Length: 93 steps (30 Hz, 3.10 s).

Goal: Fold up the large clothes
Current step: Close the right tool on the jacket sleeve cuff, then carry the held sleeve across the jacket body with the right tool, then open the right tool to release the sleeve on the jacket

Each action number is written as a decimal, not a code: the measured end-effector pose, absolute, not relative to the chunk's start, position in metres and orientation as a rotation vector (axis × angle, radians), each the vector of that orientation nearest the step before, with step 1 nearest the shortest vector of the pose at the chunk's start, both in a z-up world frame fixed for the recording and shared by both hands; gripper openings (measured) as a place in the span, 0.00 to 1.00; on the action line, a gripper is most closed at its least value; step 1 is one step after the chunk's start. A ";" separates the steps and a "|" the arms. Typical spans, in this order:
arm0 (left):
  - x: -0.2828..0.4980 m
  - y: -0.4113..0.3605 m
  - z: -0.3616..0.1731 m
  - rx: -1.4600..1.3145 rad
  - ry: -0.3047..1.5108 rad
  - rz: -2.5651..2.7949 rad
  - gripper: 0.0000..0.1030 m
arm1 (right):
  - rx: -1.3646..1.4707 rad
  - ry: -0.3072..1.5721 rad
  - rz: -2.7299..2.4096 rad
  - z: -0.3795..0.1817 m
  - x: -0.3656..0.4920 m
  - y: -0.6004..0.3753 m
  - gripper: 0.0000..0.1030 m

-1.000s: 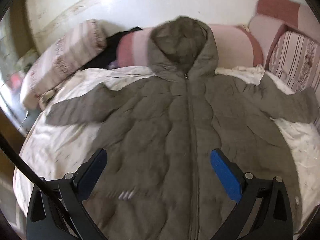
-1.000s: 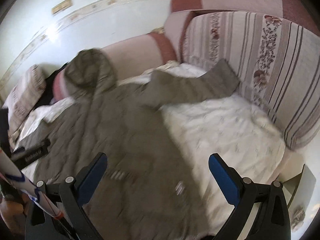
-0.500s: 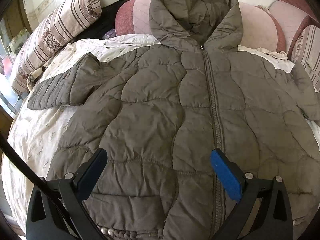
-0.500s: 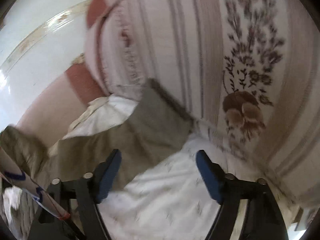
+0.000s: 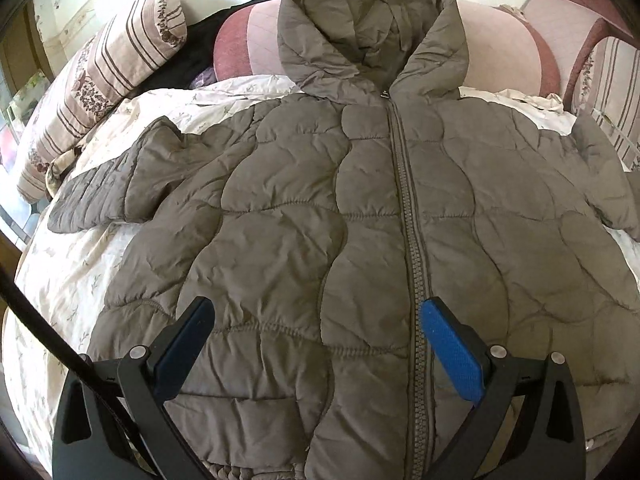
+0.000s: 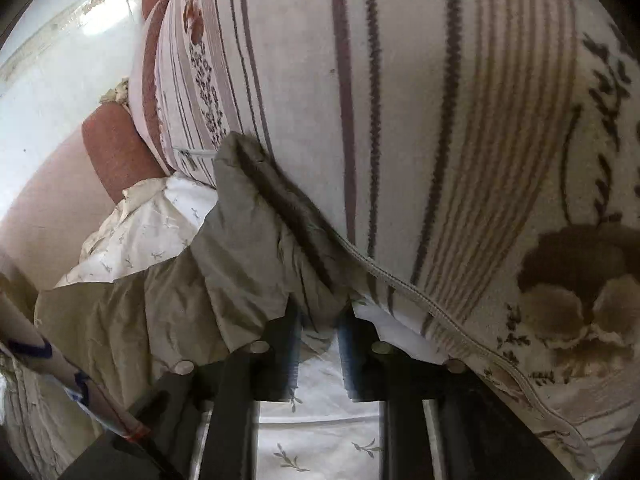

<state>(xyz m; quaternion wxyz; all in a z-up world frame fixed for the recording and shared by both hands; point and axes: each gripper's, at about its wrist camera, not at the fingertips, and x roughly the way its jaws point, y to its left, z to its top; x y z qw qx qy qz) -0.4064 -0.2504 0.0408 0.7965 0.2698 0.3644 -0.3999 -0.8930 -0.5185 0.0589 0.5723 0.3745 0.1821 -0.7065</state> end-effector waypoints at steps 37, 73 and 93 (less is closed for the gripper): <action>-0.374 -0.205 0.081 0.458 0.694 -0.778 1.00 | 0.581 0.104 -1.088 0.278 -0.680 -0.336 0.14; -0.312 -0.181 0.080 0.363 0.735 -0.620 1.00 | 0.881 0.563 -0.481 0.088 -0.453 -0.353 0.54; -0.275 -0.222 0.035 0.408 0.864 -0.622 1.00 | 0.895 0.659 -1.113 0.050 -0.585 -0.462 0.38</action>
